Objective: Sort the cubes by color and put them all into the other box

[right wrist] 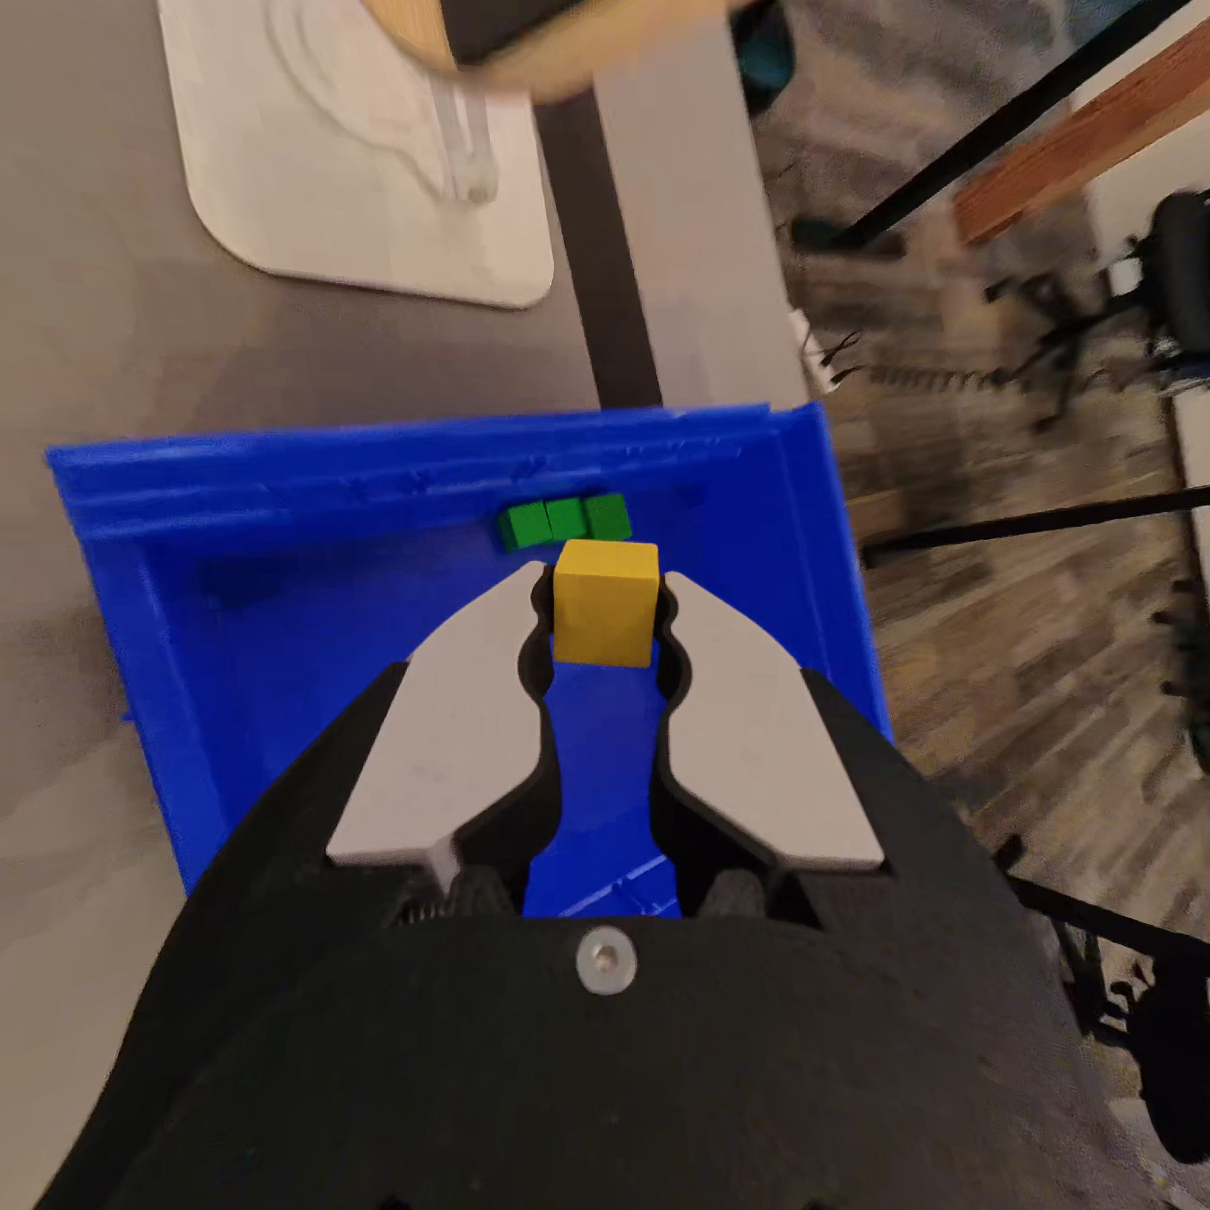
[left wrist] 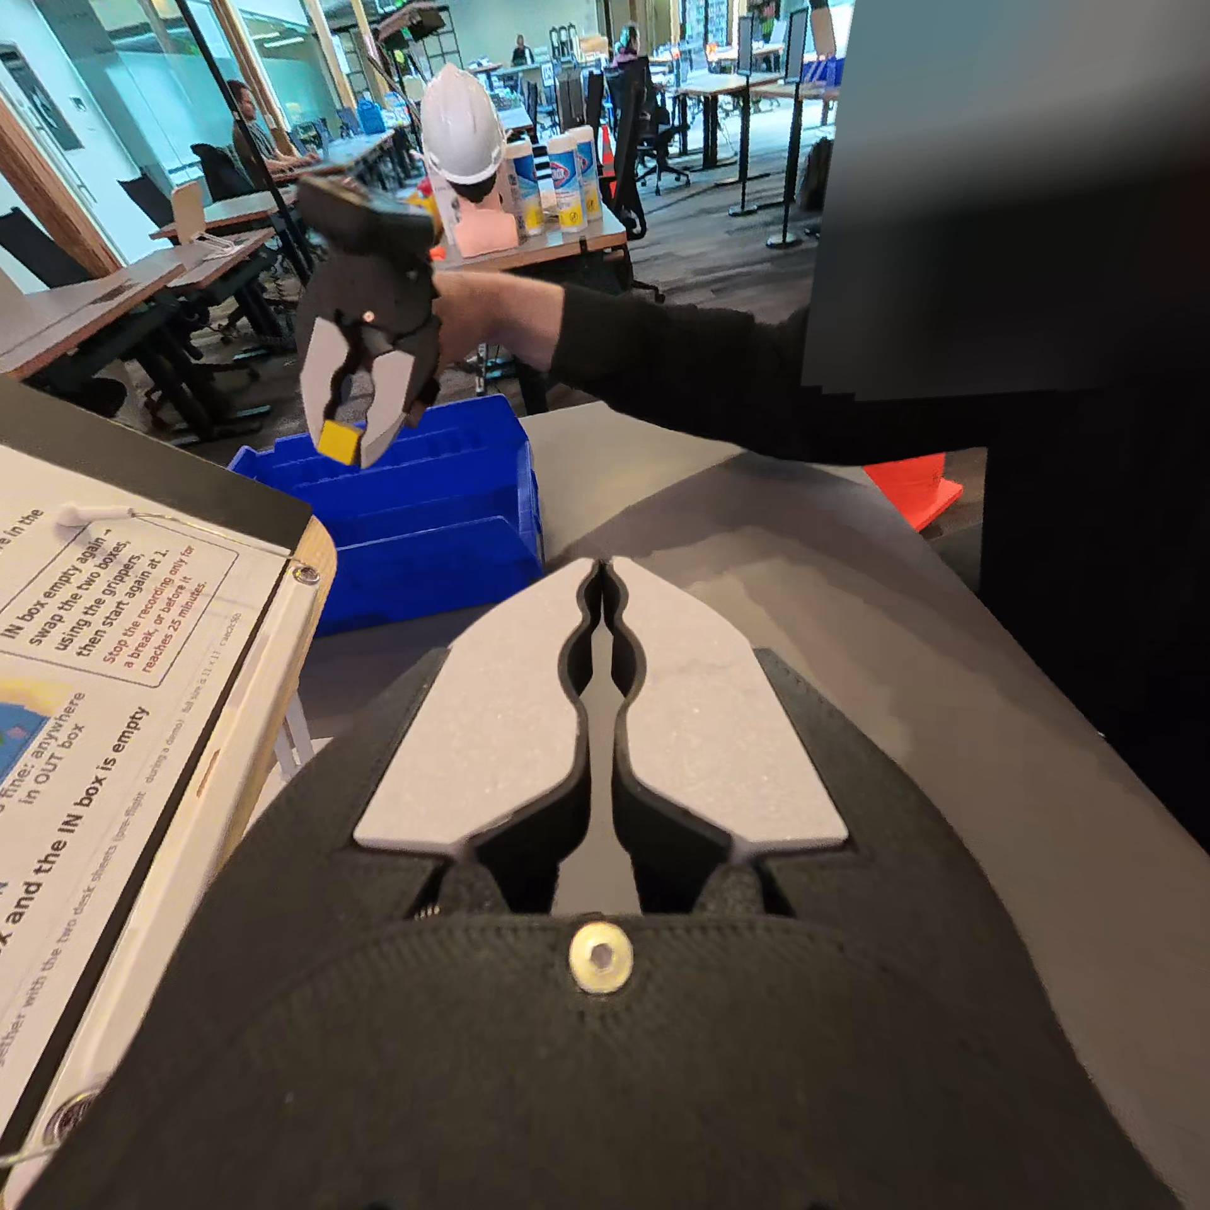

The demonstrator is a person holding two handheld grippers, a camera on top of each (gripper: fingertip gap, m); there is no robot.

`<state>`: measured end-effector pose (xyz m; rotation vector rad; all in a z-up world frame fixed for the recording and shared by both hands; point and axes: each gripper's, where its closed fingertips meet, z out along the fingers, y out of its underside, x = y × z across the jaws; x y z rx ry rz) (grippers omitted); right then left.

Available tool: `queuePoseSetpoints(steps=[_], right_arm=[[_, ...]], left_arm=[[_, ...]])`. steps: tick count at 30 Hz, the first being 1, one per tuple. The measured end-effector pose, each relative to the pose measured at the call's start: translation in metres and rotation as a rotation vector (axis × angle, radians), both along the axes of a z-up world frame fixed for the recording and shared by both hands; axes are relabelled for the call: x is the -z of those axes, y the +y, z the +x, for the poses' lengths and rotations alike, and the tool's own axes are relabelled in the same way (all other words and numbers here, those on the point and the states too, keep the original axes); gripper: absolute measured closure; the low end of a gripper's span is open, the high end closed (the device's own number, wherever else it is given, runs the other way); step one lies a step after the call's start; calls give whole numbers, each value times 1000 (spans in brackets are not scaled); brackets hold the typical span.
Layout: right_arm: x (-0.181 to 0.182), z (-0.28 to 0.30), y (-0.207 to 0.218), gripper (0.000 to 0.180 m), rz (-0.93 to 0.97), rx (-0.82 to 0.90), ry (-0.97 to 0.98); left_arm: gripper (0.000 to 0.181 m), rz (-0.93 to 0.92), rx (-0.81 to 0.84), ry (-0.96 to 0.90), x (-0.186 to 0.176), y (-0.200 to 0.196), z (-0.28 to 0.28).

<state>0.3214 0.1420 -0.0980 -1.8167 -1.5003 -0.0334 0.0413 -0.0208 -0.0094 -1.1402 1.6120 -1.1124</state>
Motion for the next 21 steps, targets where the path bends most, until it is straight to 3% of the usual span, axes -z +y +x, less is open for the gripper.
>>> queuePoseSetpoints(steps=[11,21], right_arm=[[100,31,22,151,-365,1,-386],[112,76,36,151,-478,74,-589]], left_arm=[[181,63,-13,106,26,0,11],[181,93,-25,142,34,4,11]])
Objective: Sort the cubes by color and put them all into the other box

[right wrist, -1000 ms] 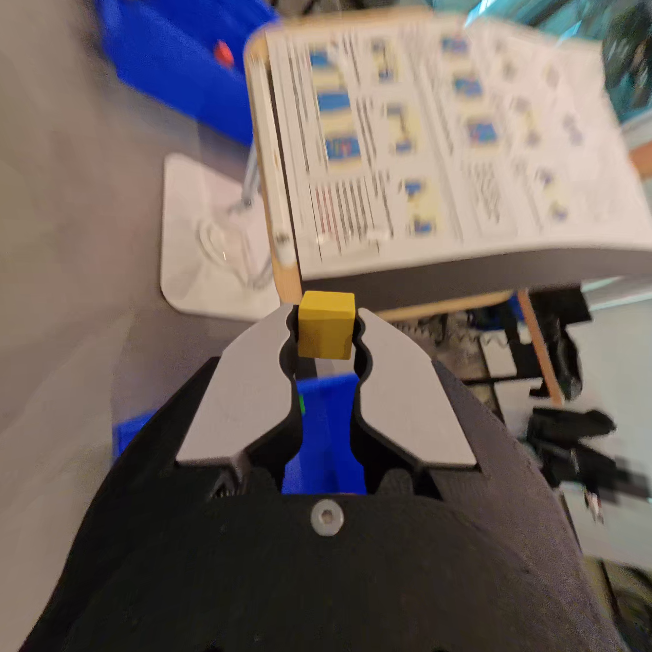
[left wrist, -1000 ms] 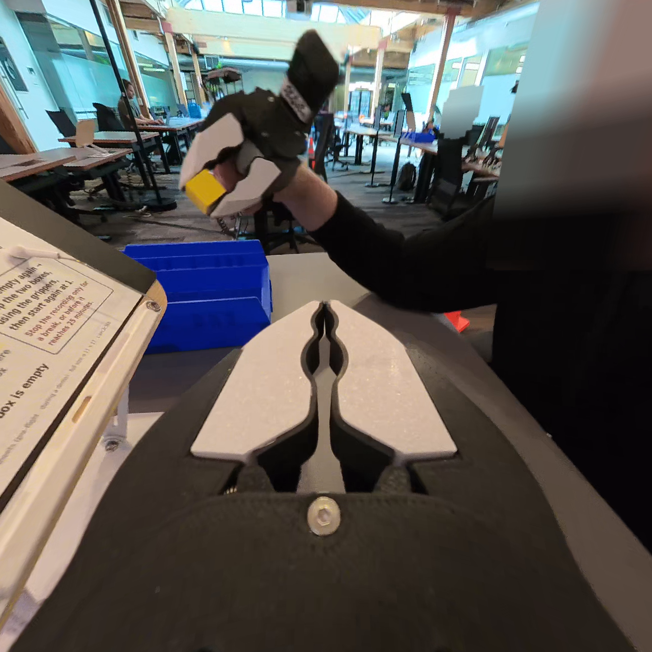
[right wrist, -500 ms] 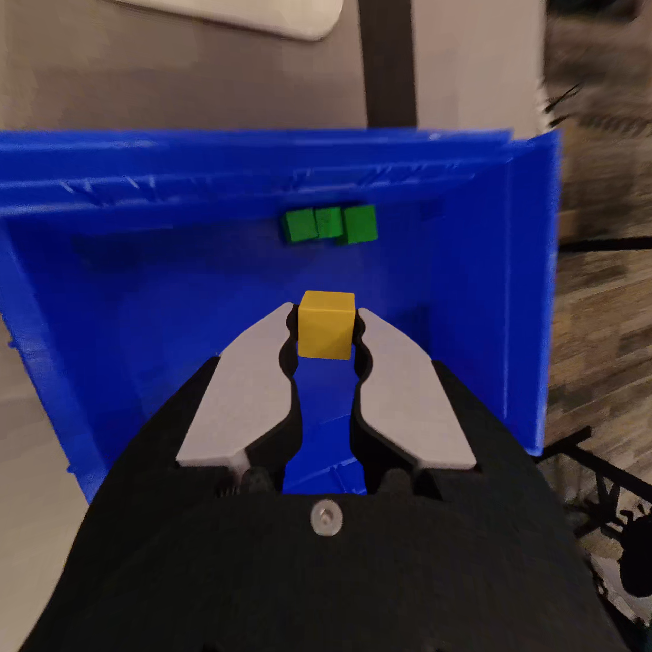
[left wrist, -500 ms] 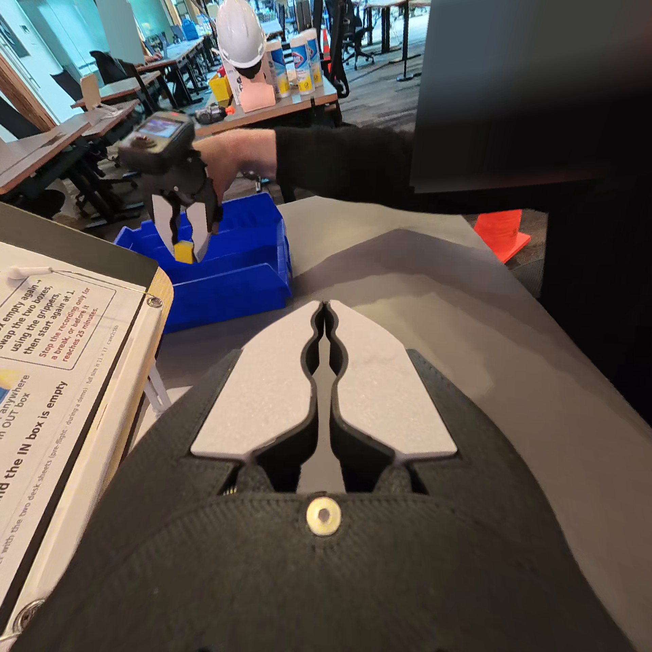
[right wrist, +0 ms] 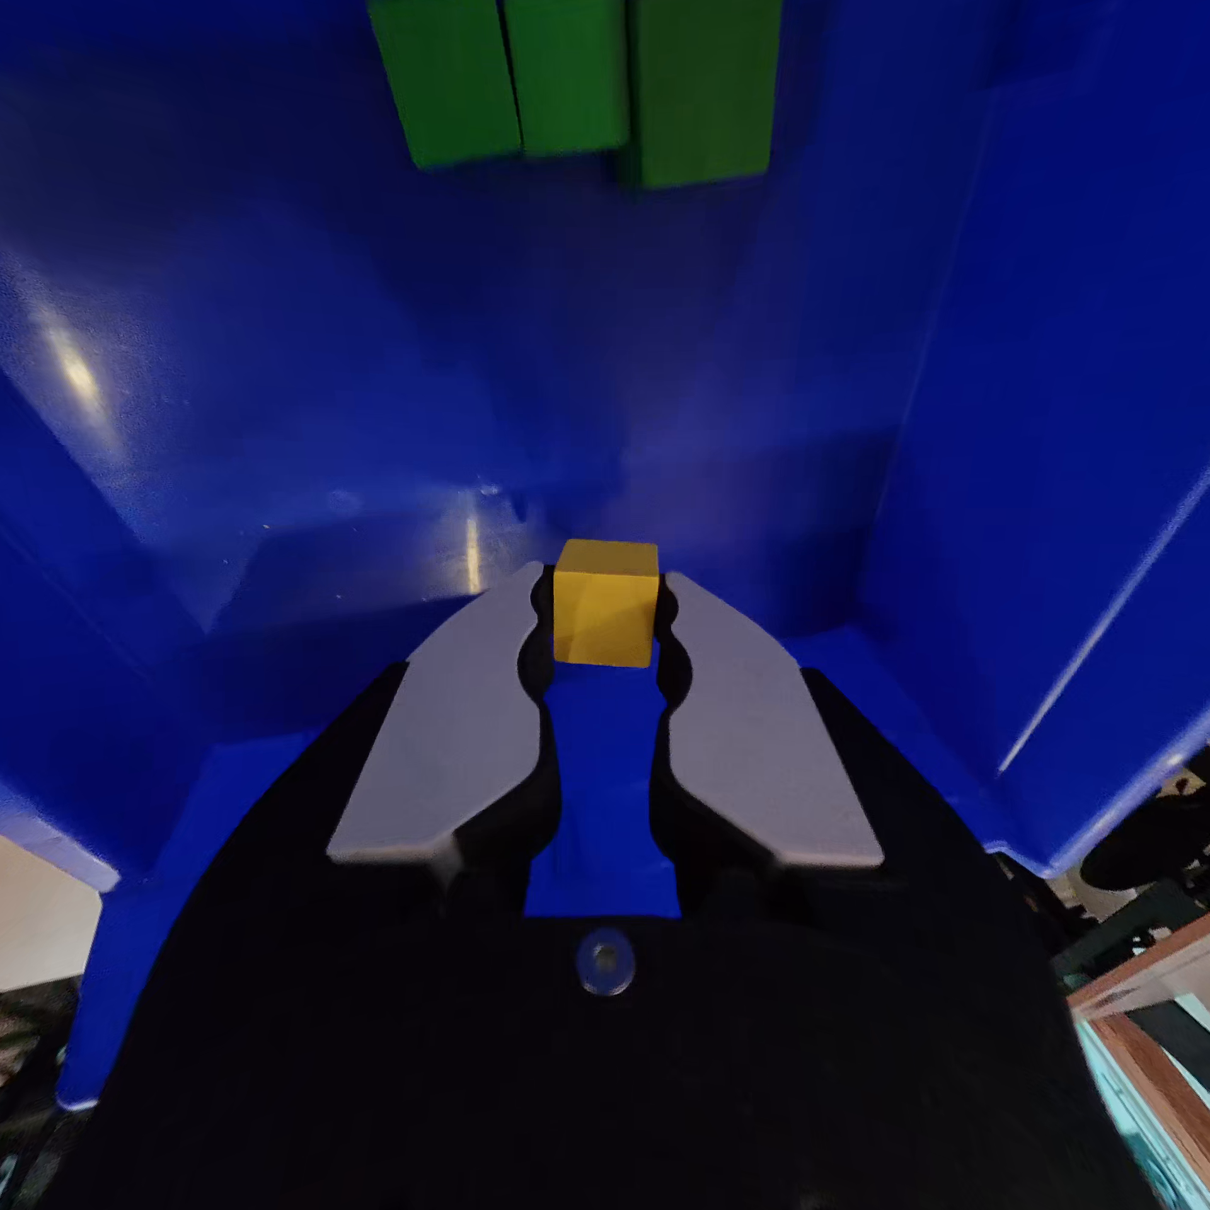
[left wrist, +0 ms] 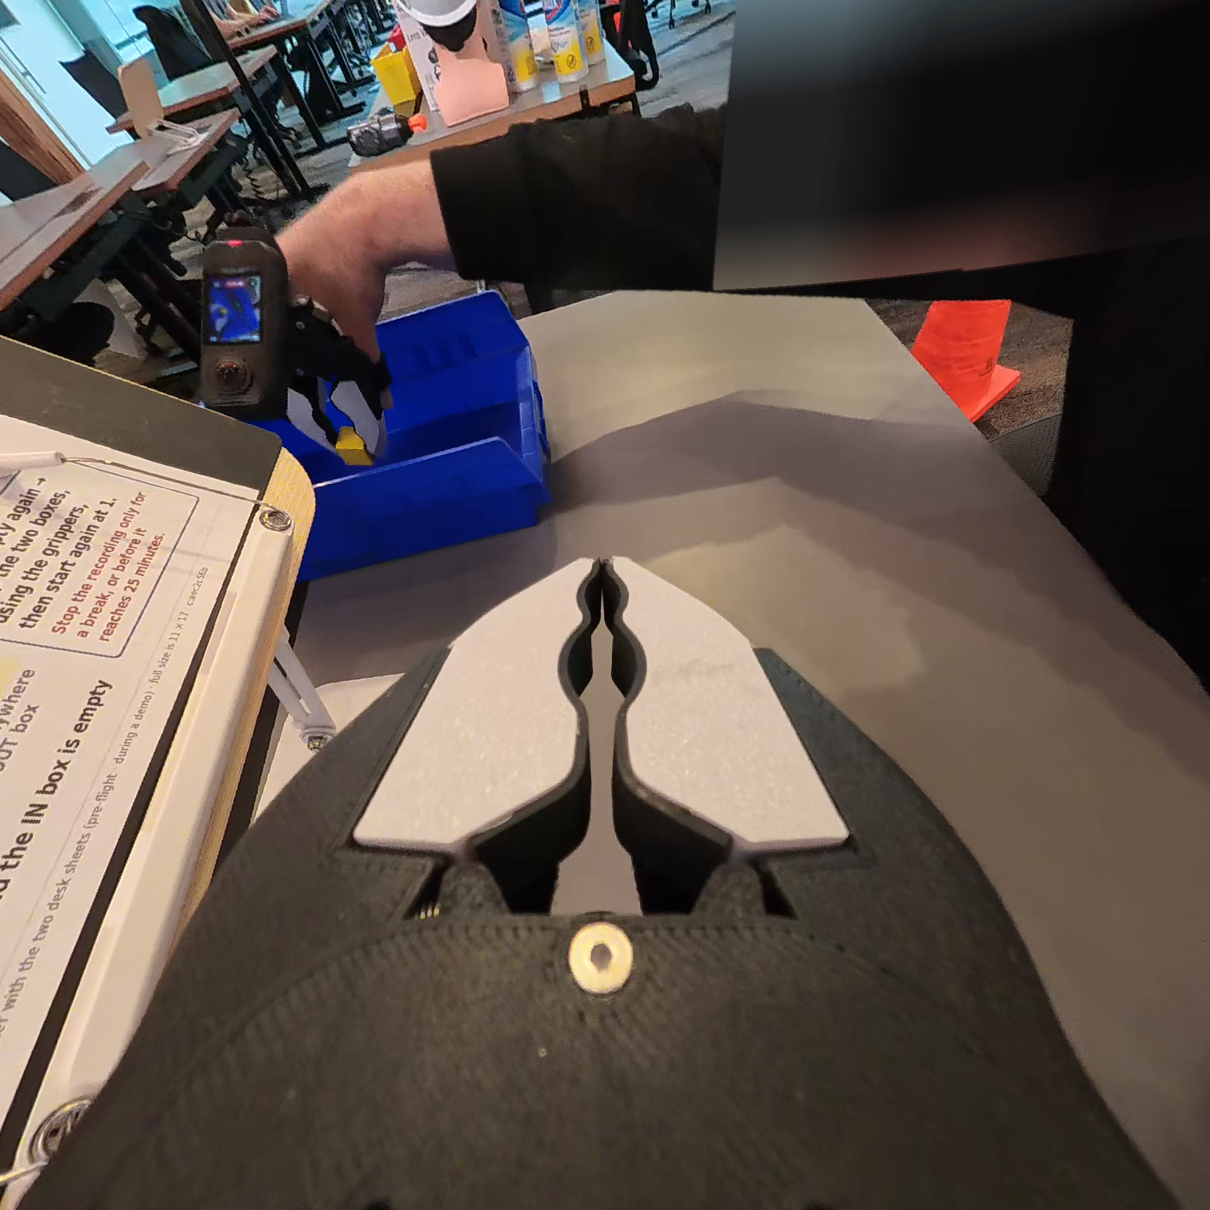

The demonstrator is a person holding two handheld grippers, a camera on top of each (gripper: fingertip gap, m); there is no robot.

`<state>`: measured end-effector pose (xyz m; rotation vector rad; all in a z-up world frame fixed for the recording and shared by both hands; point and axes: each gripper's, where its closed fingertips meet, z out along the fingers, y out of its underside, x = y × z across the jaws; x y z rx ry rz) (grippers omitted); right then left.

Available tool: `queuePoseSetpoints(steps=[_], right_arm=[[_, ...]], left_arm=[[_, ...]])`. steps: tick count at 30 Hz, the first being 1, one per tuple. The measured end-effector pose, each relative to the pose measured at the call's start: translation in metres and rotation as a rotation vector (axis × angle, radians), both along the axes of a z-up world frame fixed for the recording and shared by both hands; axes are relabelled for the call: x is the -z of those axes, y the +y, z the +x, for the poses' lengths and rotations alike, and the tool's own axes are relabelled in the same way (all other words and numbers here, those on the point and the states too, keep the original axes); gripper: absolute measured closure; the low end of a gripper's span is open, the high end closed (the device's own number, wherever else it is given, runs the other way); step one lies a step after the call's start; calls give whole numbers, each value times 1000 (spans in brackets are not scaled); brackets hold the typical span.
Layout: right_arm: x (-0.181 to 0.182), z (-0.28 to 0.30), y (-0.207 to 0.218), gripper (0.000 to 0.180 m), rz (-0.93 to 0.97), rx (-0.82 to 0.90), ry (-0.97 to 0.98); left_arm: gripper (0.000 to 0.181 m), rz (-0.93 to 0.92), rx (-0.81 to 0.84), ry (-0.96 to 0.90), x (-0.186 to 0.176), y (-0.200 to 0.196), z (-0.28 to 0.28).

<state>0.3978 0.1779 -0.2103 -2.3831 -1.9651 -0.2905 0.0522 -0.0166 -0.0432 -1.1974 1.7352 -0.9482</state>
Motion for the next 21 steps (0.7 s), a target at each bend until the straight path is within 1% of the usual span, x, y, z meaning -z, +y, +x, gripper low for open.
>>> queuePoseSetpoints(steps=[7,9,13,17,19,21], right_arm=[[23,13,-3,151,-78,-2,-92],[23,13,-2,150,-76,-4,-104],[23,21,-3,150,-82,1,-192],[14,23,1,142,-48,24,-184],[7,20,1,146,-32,24,-165],[0,8,1,154,-9,5,-107]], left_arm=[[181,0,7,13,4,-2,2],[181,3,9,20,6,-2,3],[181,5,15,31,8,-3,3],[181,8,19,36,8,-4,3],[181,14,20,39,8,-4,2],[181,18,19,38,7,-4,2]])
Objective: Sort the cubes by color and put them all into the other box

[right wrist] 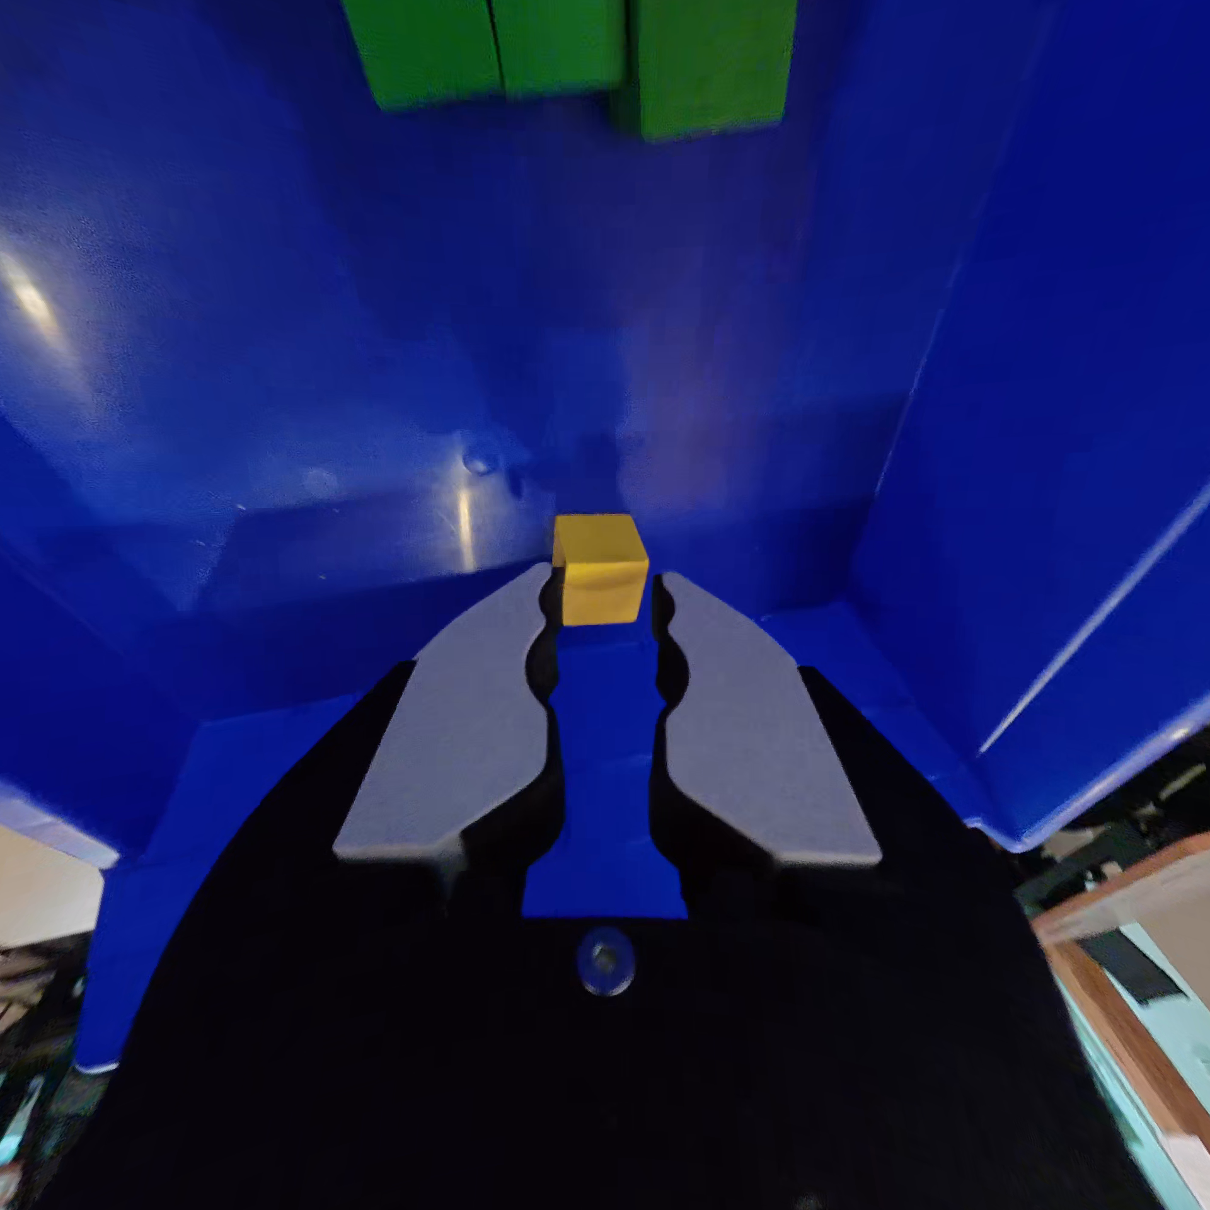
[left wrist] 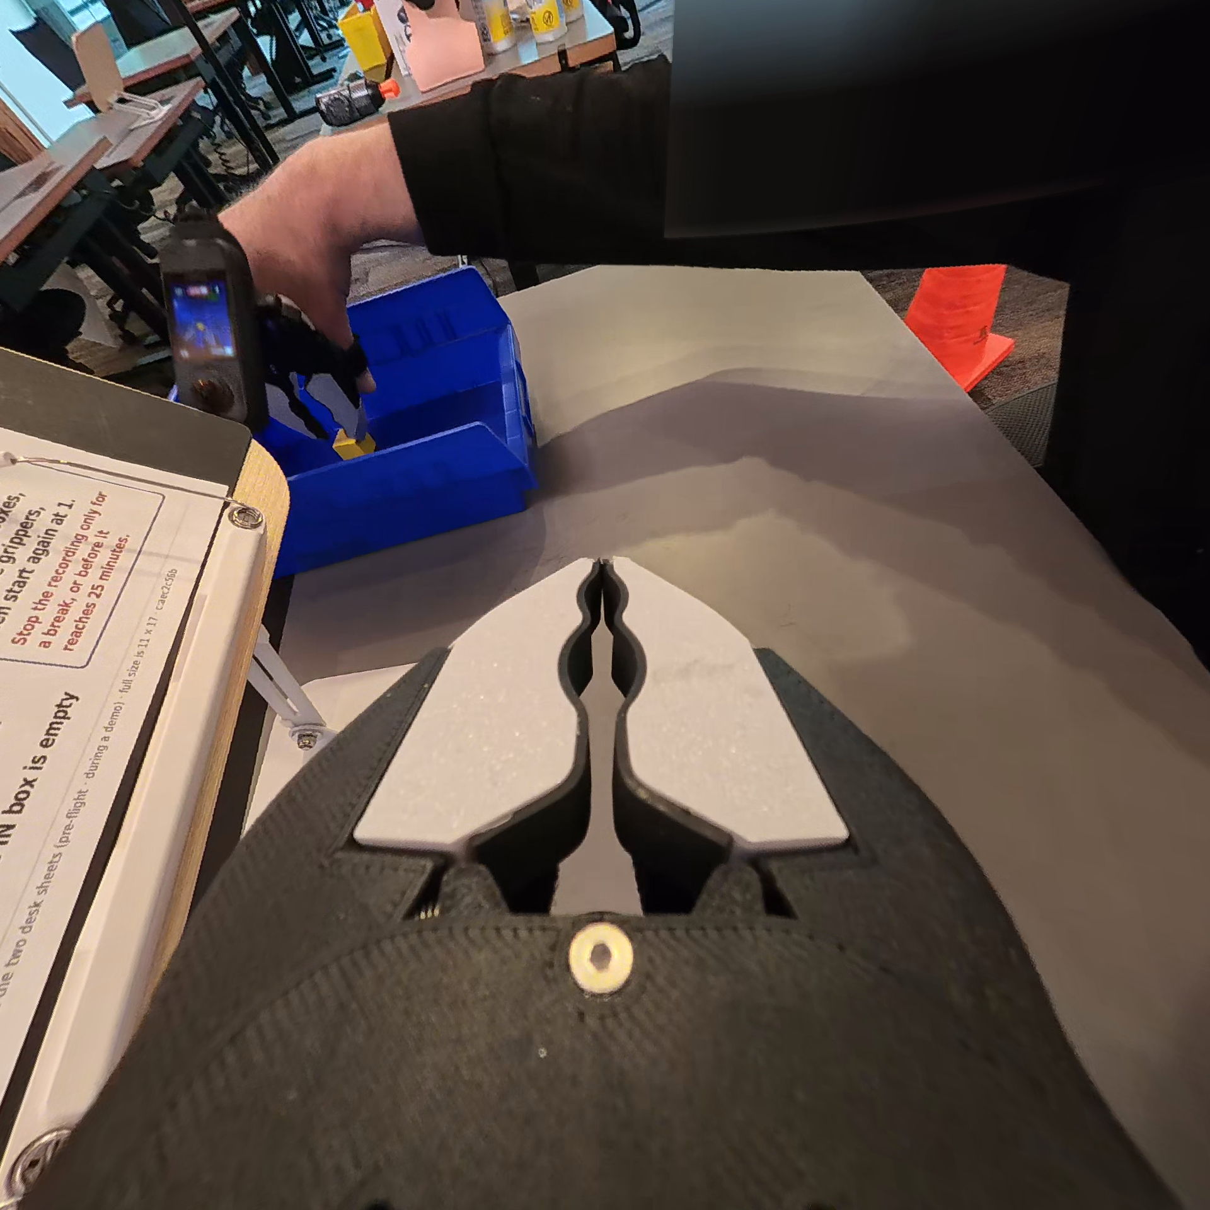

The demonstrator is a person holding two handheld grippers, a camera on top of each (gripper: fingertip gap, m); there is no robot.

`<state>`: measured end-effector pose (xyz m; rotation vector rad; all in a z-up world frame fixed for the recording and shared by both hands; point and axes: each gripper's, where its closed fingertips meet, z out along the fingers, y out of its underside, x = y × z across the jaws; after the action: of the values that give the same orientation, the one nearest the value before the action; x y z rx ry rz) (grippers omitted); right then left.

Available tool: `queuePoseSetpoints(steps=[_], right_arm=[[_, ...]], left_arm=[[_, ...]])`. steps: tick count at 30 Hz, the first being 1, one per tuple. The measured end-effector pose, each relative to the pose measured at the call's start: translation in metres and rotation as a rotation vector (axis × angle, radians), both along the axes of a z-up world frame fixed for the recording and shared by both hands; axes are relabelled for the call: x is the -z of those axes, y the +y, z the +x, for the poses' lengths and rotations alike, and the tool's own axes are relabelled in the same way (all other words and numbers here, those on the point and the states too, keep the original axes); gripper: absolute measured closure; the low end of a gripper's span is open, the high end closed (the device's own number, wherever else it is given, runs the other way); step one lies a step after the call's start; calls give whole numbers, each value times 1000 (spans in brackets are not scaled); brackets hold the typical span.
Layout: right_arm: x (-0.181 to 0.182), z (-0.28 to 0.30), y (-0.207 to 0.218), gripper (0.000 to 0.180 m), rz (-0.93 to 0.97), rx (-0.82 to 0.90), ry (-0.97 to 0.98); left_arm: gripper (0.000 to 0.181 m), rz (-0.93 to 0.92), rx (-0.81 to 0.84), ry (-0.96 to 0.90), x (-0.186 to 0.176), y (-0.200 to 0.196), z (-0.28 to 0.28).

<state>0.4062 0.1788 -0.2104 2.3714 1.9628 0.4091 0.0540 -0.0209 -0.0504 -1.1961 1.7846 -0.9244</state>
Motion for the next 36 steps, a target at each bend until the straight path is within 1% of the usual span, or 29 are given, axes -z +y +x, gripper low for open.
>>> queuePoseSetpoints(steps=[4,9,23,30,33,36], right_arm=[[-1,-17,-3,166,-6,-24,54],[11,-10,-5,179,-36,-21,-26],[12,32,-8,180,-51,73,-145],[13,33,-3,179,-30,96,-140],[4,29,0,179,5,99,-109],[-16,19,3,179,79,94,-47]], left_arm=[[181,-5,2,1,1,0,1],[181,2,2,17,5,-1,2],[181,-1,5,26,7,-1,3],[181,-3,10,32,9,-2,3],[181,3,7,35,8,-1,2],[181,12,-10,31,5,3,-1]])
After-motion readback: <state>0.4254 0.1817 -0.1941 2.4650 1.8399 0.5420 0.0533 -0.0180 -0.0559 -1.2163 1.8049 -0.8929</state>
